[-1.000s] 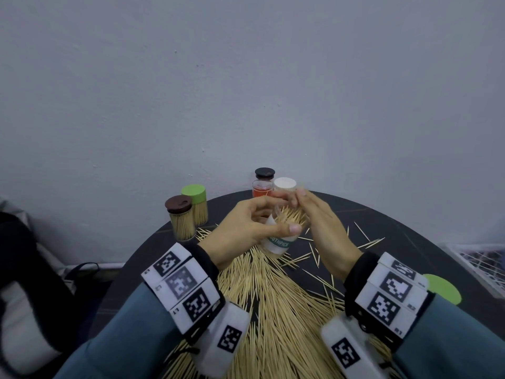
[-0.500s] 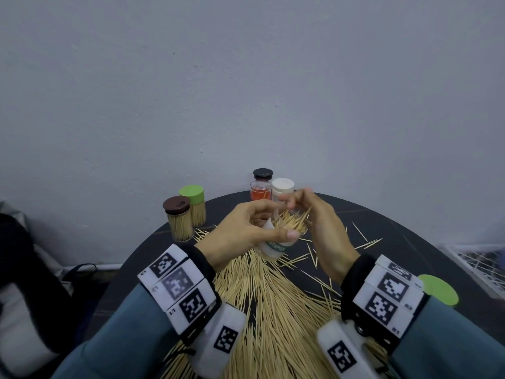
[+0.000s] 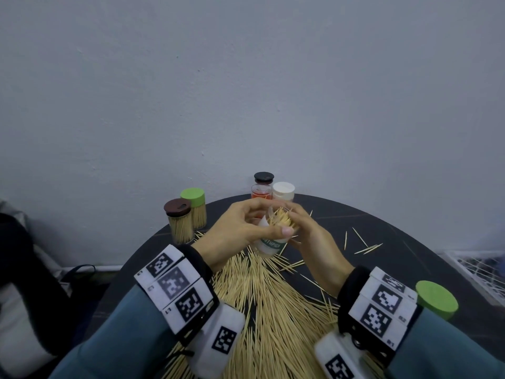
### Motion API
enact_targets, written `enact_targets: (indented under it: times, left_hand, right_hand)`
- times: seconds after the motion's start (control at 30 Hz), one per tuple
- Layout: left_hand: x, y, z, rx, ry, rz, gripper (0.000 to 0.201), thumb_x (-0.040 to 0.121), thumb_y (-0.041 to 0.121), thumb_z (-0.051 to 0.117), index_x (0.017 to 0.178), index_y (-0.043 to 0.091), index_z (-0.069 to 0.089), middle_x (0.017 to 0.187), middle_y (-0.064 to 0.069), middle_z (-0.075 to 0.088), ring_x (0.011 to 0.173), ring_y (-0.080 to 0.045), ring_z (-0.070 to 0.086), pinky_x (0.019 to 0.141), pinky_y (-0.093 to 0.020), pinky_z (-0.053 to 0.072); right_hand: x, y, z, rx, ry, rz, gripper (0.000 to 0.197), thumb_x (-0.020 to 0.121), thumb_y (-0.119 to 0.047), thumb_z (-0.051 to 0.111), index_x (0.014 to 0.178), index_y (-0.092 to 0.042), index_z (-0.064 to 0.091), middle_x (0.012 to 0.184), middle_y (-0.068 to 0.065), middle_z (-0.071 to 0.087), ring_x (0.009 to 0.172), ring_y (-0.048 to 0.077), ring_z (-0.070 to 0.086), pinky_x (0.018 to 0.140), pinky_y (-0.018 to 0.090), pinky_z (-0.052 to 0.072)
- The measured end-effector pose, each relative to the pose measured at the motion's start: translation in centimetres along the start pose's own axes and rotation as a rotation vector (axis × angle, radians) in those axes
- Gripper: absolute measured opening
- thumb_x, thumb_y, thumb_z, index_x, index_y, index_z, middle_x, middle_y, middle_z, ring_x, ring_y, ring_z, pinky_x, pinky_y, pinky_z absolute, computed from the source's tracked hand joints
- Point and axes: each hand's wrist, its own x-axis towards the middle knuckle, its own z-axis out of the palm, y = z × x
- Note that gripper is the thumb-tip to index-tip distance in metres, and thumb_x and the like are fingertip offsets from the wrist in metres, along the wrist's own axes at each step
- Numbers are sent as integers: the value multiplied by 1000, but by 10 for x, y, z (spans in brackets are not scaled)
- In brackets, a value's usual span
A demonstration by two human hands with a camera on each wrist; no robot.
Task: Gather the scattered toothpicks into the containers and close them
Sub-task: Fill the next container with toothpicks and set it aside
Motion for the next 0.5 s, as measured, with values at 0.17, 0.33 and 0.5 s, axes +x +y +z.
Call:
enact_targets:
  times: [0.17, 0.33, 0.5]
  left_hand:
    - [-1, 4, -2, 4, 21, -5, 56, 60, 36, 81, 114, 31, 65, 117, 2, 66, 111, -15, 60, 97, -34, 48]
    - [-2, 4, -12, -11, 110, 4, 67, 53, 40, 87, 114, 26, 64, 114, 0, 68, 108, -18, 62, 97, -39, 49]
    - [-9, 9, -33, -29, 225, 7, 70, 48, 42, 87, 112, 23, 65, 112, 0, 68, 110, -19, 62, 98, -42, 48]
  right_hand:
    - [0, -7, 0, -5, 19, 7, 35, 100, -30, 29, 124, -23, 54, 124, -2, 60, 117, 13, 54, 100, 32, 40]
    - [-2, -10, 1, -59, 54, 56, 33, 101, -34, 28, 119, -26, 55, 121, -7, 61, 114, 6, 53, 99, 32, 37]
    - [7, -22, -1, -371, -160, 302, 23, 94, -24, 51, 116, -23, 55, 122, -3, 57, 115, 10, 50, 97, 30, 37]
